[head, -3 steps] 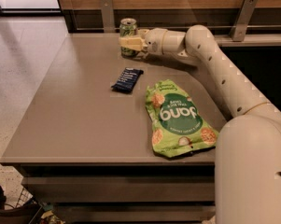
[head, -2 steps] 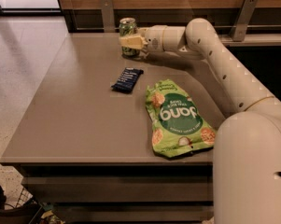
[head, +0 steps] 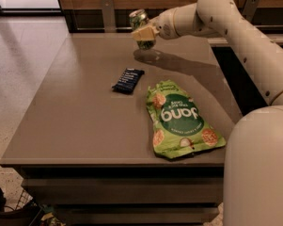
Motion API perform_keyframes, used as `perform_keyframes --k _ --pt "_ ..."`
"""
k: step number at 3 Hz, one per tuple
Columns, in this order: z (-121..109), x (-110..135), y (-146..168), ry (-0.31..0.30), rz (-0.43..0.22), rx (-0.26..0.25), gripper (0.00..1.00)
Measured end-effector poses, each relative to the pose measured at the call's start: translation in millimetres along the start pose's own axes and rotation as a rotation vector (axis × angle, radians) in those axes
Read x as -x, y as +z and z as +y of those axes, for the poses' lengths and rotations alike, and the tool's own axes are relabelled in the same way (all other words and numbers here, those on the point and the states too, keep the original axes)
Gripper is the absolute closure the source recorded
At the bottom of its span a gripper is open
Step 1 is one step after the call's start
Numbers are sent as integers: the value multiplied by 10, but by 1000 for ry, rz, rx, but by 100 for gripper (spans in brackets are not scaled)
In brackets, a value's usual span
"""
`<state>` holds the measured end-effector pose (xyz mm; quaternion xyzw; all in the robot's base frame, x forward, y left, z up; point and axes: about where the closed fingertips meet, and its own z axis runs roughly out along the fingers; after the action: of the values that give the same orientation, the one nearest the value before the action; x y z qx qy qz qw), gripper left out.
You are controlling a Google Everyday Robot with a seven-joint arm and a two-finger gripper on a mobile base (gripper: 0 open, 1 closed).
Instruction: Knock green can over
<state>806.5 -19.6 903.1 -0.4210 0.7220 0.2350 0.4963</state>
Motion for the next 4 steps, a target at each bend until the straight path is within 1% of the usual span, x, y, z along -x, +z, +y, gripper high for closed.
perform_keyframes --k 1,2,3,4 --pt "11 -14 -184 -27 105 -46 100" --pt "16 -76 -201 -72 244 -54 100" --pt "52 -193 -183 -103 389 -27 100" --pt "59 -267 -179 -108 458 -14 100"
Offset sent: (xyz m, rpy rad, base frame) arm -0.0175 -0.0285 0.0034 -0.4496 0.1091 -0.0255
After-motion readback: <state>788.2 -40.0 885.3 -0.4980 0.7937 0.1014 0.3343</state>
